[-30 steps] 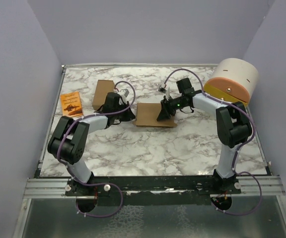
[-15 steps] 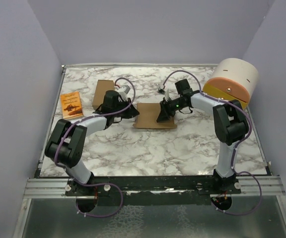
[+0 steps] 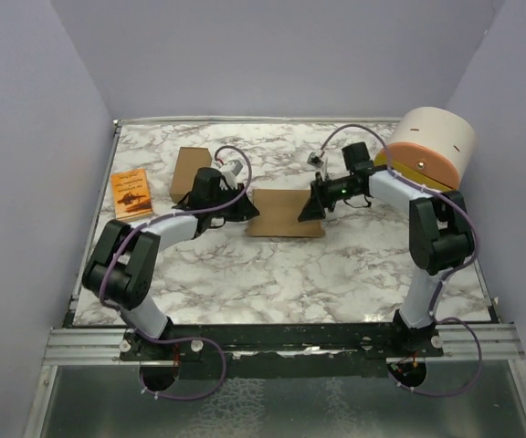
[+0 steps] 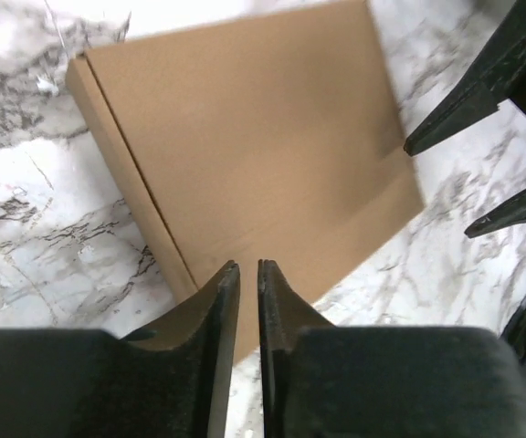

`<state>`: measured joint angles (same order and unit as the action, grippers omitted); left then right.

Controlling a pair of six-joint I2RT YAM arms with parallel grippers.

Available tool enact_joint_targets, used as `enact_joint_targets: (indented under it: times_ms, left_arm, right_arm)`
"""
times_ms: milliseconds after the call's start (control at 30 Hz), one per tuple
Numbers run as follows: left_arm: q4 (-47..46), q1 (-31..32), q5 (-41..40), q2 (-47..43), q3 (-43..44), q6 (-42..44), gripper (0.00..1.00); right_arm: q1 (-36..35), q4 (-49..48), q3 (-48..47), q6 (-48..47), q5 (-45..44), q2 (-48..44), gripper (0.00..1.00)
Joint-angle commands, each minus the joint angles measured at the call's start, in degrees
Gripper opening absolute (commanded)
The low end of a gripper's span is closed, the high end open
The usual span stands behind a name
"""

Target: Fold the paper box

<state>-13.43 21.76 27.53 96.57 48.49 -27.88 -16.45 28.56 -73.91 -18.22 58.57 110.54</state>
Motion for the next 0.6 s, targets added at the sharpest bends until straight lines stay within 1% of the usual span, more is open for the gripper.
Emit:
enact_joint_targets:
  times_ms: [0,100,167,200,233,267,300,367,467,567]
  left_arm:
    - [-2.7,-0.1,-3.9,-10.9,-2.4,-0.8,0.23]
    - [-6.6,-0.2,-8.6,-16.2,-7.2,-1.1,0.41]
    - [-11.2,-0.4,-11.8,-18.5,-11.5,-1.9,0.59]
    - [-13.1,-0.5,-13.1,-19.2,-13.7,-3.2,0.70]
    - [-15.2,-0.8,-13.6,-19.5,-15.7,-4.5,0.78]
    - [-16.9,-1.0,-13.4,-19.4,-17.2,-6.1,0.84]
    - [-18.0,-1.3,-12.6,-19.0,-18.1,-7.3,0.85]
    - [-18.7,-2.0,-10.1,-17.1,-18.4,-8.9,0.86]
    - [-21.0,-2.4,-6.9,-13.6,-18.1,-10.6,0.86]
    - [-22.9,-2.5,-5.5,-10.5,-17.5,-11.1,0.86]
  right_arm:
    - [5.0,-6.5,5.7,5.3,6.5,-8.6,0.64]
    - [7.2,-15.0,11.6,14.0,2.2,-10.0,0.73]
    - [7.4,-17.3,13.2,16.3,-2.7,-9.3,0.75]
    - [7.4,-17.9,13.3,18.8,-5.1,-8.5,0.75]
    - [7.3,-18.0,13.0,20.1,-6.9,-7.5,0.75]
    - [7.3,-18.0,12.7,21.2,-8.8,-6.6,0.74]
    - [7.4,-18.1,12.5,22.3,-10.7,-5.9,0.73]
    - [7.3,-18.5,12.6,23.5,-12.8,-4.9,0.70]
    - [7.3,-19.6,12.5,25.4,-12.6,-3.6,0.65]
    - [7.4,-20.0,12.3,26.7,-13.9,-2.7,0.60]
